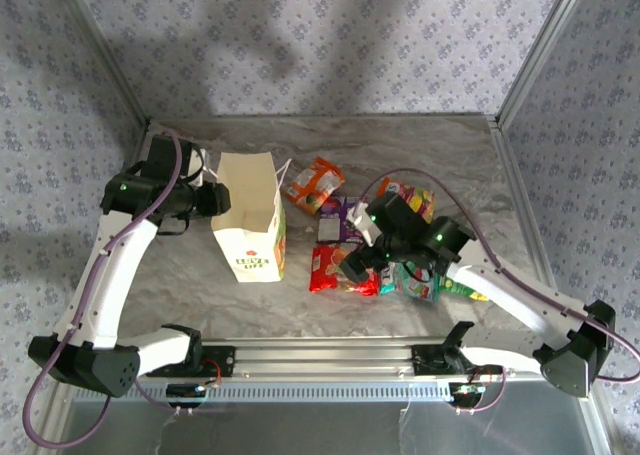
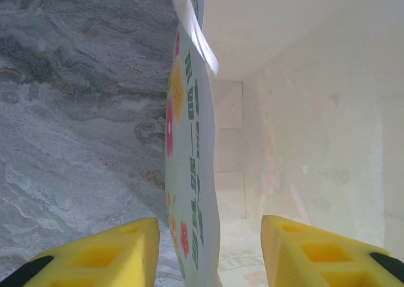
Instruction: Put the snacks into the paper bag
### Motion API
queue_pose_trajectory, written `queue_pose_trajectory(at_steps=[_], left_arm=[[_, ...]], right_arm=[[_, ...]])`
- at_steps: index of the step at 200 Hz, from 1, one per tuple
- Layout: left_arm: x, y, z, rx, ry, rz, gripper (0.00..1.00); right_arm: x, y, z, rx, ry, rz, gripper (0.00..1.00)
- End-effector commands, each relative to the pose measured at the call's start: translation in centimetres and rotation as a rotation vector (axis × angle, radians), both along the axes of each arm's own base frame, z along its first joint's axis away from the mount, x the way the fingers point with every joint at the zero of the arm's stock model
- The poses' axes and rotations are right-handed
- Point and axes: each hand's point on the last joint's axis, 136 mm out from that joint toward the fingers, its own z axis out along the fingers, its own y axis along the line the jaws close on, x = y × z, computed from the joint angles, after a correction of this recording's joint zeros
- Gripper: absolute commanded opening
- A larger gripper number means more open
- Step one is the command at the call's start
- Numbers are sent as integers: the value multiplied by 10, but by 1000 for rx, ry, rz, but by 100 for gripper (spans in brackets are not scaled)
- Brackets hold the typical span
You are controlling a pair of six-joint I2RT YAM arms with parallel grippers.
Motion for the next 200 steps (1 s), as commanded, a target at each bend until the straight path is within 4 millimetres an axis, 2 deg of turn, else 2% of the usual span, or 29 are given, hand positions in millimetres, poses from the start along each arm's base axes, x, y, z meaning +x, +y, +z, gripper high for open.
queue_pose_trajectory(at_steps=[1,46,89,122,148,200], left_arm=[[-4,-5,8,-19,-21,-29,46],[-7,-7,9,-32,-27,-39,46],[-9,-6,8,-36,-35,-39,46],[-8,-7,8,-35,-31,-39,46],[-9,-7,8,-39,-31,-38,46],[-10,-7,7,-38,-26,-36,46]], right_arm=[[2,-11,-19,-102,-91,-25,100],[1,-1,-32,-136,-148,7,100],[-2,-8,-51,-256,-166,33,100],[-10,1,-63,-273,-155,82,100],[-7,1,-71,-297,-150,76,100],[-16,8,-92,-367,-132,161,100]])
